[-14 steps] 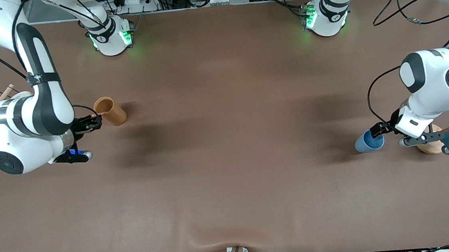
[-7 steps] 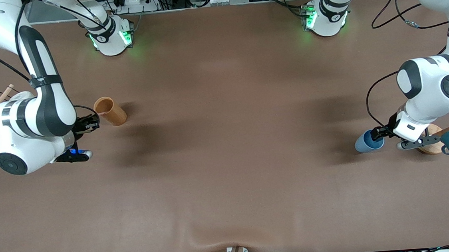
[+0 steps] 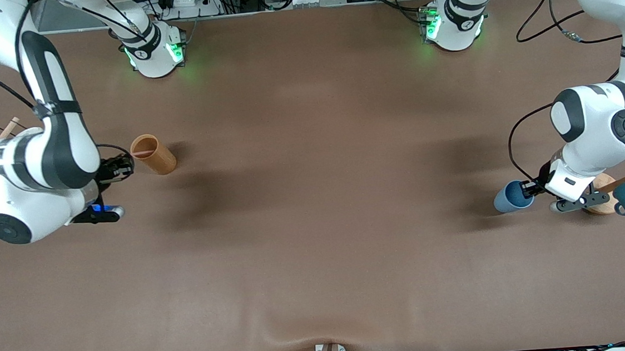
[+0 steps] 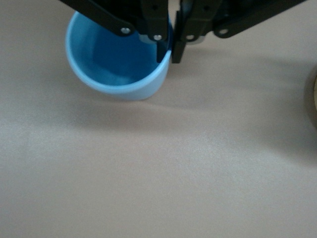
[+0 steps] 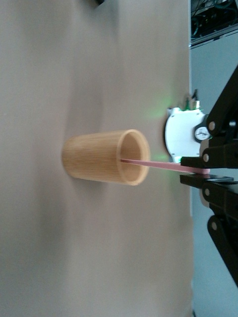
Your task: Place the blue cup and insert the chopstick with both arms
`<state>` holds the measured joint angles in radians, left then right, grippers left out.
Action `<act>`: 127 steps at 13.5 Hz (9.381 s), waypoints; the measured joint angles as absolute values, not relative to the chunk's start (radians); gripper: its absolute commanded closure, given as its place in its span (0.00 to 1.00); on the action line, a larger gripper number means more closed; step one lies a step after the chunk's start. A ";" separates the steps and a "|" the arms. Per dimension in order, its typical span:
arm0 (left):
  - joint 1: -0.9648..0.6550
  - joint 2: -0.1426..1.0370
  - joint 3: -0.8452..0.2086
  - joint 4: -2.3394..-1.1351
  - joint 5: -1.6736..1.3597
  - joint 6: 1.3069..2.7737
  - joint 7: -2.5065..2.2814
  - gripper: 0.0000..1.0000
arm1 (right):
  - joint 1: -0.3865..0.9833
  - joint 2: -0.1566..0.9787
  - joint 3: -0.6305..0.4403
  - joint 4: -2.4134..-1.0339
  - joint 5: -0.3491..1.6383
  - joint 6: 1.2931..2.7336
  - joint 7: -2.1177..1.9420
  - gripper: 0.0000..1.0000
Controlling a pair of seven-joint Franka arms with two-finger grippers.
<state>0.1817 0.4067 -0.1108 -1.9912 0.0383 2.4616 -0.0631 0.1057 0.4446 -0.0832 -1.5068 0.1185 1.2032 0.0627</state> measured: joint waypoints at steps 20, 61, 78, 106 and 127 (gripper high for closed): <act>-0.034 0.309 -0.595 -1.958 0.134 2.252 -1.061 1.00 | 0.231 0.444 -0.071 -1.138 0.492 1.285 0.610 1.00; 0.197 0.272 -0.582 -1.554 0.204 1.807 -0.766 0.00 | 0.642 0.448 -0.085 -1.454 0.534 1.779 1.109 0.00; 0.104 0.035 -0.192 -1.510 0.049 1.577 -0.165 0.00 | 0.072 0.356 -0.129 -1.276 0.243 1.283 0.201 0.00; -0.055 -0.071 -0.077 -1.621 0.003 1.561 -0.174 0.00 | -0.011 0.062 -0.040 -1.404 0.042 1.372 -0.026 0.00; -0.048 -0.062 -0.068 -1.615 0.003 1.554 -0.170 0.00 | 0.014 0.036 -0.020 -1.433 -0.020 1.407 -0.031 0.00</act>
